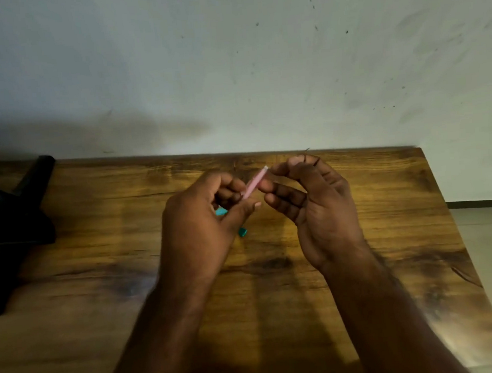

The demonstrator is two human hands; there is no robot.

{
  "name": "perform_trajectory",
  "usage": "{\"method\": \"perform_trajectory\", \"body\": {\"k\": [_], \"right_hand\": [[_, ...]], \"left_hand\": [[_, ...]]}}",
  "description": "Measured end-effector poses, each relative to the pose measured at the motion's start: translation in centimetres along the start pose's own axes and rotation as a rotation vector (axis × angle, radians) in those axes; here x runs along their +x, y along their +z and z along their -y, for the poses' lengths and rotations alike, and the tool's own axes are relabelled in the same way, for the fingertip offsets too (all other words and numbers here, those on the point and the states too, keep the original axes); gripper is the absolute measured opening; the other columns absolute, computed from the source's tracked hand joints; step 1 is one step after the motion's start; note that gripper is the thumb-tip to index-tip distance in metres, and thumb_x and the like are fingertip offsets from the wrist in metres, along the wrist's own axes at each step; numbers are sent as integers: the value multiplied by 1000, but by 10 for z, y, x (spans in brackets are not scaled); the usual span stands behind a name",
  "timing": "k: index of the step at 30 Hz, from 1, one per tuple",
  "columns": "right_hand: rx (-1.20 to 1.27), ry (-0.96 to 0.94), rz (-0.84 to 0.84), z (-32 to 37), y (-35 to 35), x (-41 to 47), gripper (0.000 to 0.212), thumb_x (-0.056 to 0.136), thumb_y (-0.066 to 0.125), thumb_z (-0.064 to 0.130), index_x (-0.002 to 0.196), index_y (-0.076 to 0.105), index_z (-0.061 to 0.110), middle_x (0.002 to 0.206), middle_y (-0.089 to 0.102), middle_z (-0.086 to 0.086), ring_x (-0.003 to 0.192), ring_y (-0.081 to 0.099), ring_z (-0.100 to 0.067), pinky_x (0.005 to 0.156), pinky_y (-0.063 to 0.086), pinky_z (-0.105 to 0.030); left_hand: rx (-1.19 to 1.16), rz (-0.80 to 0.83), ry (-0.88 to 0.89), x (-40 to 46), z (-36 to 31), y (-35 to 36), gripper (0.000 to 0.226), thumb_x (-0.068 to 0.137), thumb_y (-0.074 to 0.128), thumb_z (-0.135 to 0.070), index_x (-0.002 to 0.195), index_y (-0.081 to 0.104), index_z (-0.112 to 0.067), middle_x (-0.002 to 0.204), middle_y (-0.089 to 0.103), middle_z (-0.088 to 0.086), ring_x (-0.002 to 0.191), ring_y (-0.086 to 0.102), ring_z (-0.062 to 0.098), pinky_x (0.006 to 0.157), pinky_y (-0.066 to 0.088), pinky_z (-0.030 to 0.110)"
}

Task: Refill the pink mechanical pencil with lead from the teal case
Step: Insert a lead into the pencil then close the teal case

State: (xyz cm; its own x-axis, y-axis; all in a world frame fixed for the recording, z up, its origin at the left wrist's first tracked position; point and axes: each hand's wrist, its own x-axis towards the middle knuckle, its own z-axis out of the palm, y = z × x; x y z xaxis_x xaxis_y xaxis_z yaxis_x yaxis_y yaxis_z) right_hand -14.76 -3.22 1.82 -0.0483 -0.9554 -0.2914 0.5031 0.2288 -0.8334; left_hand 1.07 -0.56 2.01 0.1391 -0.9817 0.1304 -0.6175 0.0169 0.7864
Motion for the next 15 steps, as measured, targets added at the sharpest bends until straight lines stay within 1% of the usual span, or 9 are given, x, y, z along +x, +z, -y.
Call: {"method": "perform_trajectory", "body": {"k": [4, 6, 8, 9, 10, 12, 15], "right_hand": [[-30, -39, 11, -2, 3, 2, 15, 105, 57, 13, 94, 66, 17, 99, 76, -8, 83, 76, -29, 70, 62, -33], [-63, -52, 20, -4, 5, 2, 15, 105, 56, 12, 95, 66, 17, 101, 76, -7, 86, 75, -26, 73, 62, -34], [-88, -63, 29, -5, 6, 4, 15, 106, 55, 12, 96, 65, 17, 104, 76, -7, 86, 75, -23, 75, 62, -34], [-96, -65, 31, -6, 7, 5, 14, 106, 55, 13, 97, 65, 16, 105, 76, -7, 85, 75, -22, 75, 62, -34], [-100, -67, 32, -6, 7, 6, 13, 106, 54, 13, 98, 64, 16, 105, 76, -7, 83, 75, -22, 74, 62, -34], [-98, -73, 33, -6, 6, 8, 12, 107, 53, 13, 100, 63, 15, 107, 76, -7, 82, 75, -21, 73, 62, -34], [-102, -86, 40, -7, 5, 10, 12, 107, 53, 13, 101, 62, 14, 109, 75, -9, 83, 75, -22, 73, 62, -34]], "left_hand": [[-16, 33, 7, 8, 3, -1, 33, 77, 87, -33, 107, 75, -27, 86, 70, -20, 92, 64, -5, 73, 44, 0], [9, 62, 16, 9, 6, 0, 31, 78, 86, -34, 106, 77, -28, 87, 70, -21, 91, 64, -5, 71, 44, 0], [50, 72, 17, 11, 8, 1, 29, 77, 86, -35, 105, 77, -28, 84, 66, -24, 83, 63, -7, 65, 43, 3], [63, 70, 19, 11, 9, 2, 29, 77, 86, -35, 104, 78, -28, 83, 65, -24, 80, 62, -9, 63, 40, 4], [70, 65, 24, 12, 9, 2, 29, 78, 86, -35, 104, 78, -28, 83, 65, -23, 79, 61, -10, 65, 37, 5], [77, 54, 37, 14, 12, 2, 28, 78, 86, -35, 103, 78, -26, 84, 67, -21, 80, 61, -9, 66, 38, 8], [89, 44, 33, 17, 14, 3, 28, 77, 87, -35, 102, 79, -24, 86, 69, -19, 80, 61, -8, 66, 38, 7]]}}
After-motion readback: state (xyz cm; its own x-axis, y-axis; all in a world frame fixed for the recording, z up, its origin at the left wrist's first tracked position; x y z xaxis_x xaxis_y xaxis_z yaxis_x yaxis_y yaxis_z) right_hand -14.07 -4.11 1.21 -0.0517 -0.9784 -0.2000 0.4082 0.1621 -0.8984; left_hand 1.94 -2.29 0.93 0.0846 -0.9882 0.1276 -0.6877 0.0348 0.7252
